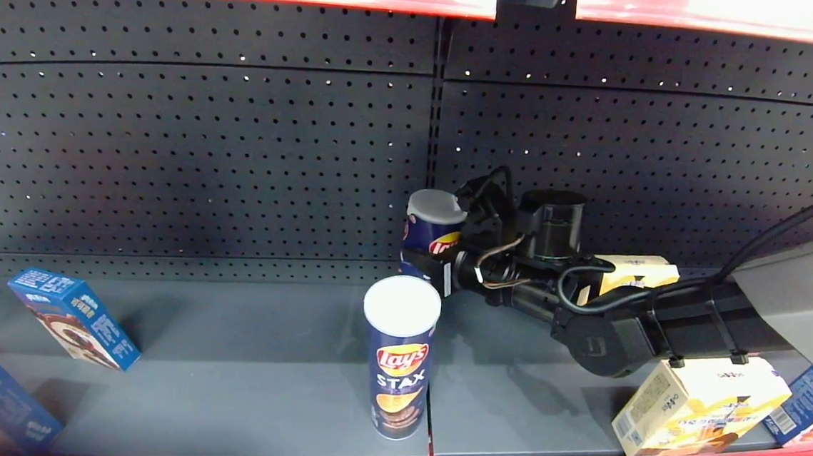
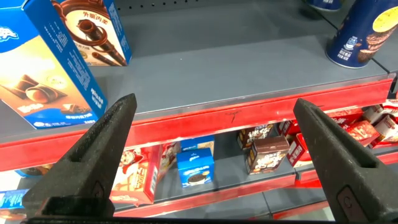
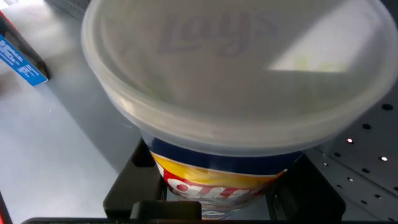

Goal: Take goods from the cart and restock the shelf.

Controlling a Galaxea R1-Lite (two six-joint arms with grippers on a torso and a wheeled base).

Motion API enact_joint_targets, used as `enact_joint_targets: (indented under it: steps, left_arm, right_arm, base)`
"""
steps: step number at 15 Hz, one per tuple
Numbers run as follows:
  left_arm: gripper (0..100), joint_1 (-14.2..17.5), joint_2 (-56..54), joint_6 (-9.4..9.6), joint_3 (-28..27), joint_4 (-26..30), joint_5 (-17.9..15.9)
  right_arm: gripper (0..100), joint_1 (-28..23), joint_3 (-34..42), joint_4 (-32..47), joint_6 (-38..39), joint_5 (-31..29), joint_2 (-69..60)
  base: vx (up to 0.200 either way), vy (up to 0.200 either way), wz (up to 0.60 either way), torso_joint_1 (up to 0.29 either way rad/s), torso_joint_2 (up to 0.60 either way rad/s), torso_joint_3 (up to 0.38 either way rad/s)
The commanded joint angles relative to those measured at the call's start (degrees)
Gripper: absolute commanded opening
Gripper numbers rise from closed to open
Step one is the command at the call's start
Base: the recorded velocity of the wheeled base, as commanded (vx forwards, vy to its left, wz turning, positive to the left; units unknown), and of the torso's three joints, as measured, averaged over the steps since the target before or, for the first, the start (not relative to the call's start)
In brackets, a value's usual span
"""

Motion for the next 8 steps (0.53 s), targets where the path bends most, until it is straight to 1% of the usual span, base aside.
enact_joint_targets:
  steps: [1, 8]
  left_arm:
    - [100, 0.0, 0.1, -0.01, 0.0, 0.0, 0.0]
    - [100, 0.0, 0.1, -0.01, 0.0, 0.0, 0.0]
  right_arm:
    - [0, 0.0, 0.0, 0.4, -0.3, 0.0, 0.7]
    - [0, 0.1, -0.3, 0.6, -0.9, 0.1, 1.4]
  base:
    - [0.000, 0.000, 0.00, 0.000, 0.00, 0.000]
    - [0.000, 0.000, 0.00, 0.000, 0.00, 0.000]
